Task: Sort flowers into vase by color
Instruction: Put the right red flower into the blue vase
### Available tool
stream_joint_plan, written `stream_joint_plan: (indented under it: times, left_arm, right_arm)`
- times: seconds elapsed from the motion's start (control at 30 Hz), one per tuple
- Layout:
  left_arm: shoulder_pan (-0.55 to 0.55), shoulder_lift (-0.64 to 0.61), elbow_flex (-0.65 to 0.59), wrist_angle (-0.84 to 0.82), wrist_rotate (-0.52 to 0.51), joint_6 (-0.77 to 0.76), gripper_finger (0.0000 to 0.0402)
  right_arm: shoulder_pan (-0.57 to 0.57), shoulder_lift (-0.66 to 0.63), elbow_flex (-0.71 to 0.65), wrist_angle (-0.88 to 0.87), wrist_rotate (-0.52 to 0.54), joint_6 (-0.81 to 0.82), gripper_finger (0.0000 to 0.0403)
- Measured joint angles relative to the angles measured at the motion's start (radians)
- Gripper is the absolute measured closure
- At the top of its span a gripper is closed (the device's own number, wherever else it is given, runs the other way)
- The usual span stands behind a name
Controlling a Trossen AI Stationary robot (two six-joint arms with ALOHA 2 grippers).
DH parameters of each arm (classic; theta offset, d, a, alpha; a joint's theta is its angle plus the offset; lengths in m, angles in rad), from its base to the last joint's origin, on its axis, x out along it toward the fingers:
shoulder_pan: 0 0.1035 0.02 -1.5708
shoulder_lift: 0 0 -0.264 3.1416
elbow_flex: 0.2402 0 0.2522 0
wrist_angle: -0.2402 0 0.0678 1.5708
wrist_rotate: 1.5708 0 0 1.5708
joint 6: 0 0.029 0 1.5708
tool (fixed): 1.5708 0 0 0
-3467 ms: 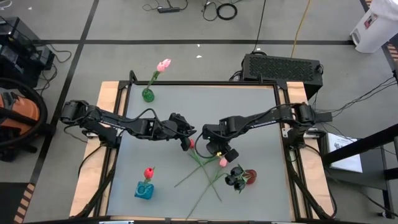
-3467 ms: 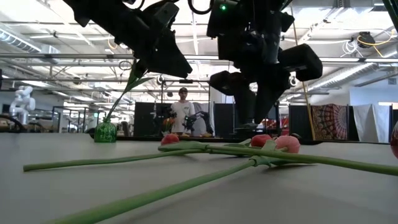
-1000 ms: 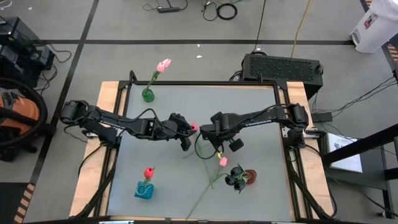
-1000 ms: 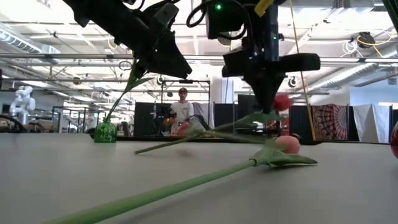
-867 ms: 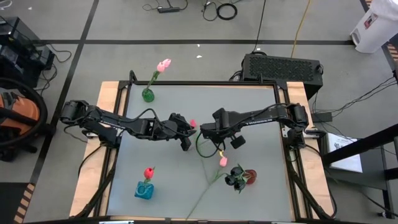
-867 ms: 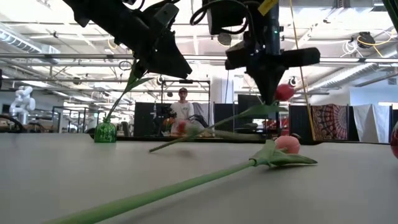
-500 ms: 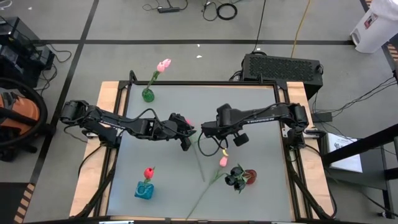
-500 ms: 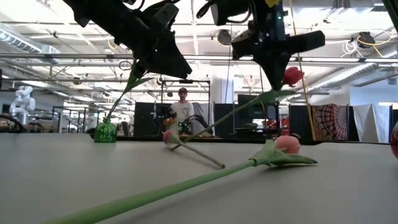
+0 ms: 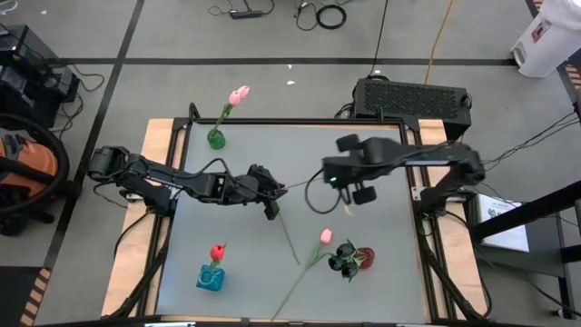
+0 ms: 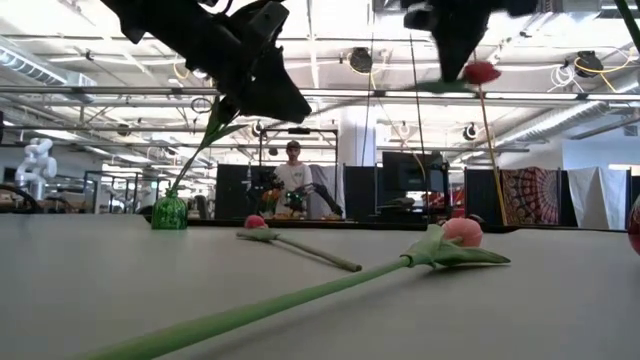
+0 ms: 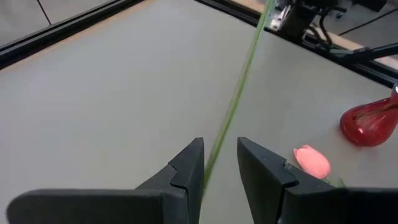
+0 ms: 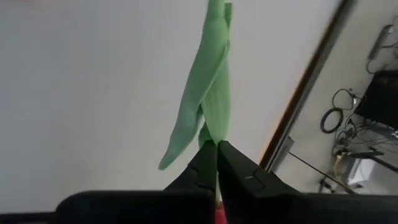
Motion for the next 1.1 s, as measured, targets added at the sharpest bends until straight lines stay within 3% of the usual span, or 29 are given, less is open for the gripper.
stream_joint_plan:
  times: [0.1,0.33,0.5,0.8,1.1]
  left_arm:
    - [0.000,0.000,0.000,0.040,0.001,0.035,0.0299]
    - [0.000,-0.017,0.055,0.047,0.133,0.365,0.0299]
    - [-0.008,-0.022,0.160,-0.062,0.162,0.524,0.0299]
    - [-0.022,-0.023,0.392,-0.474,0.062,0.550,0.0264]
    - [-0.040,-0.023,0.472,-0.541,0.057,0.550,0.0258]
  right_arm:
    - [0.000,-0.083,0.000,0.008,-0.035,0.051,0.0402]
    - [0.006,-0.216,0.000,0.014,-0.080,0.168,0.0402]
    - [0.009,-0.252,0.000,0.004,-0.105,0.170,0.0402]
    - [0.009,-0.252,-0.058,0.026,-0.105,0.160,0.0403]
    - [0.009,-0.251,-0.222,0.165,-0.104,0.111,0.0403]
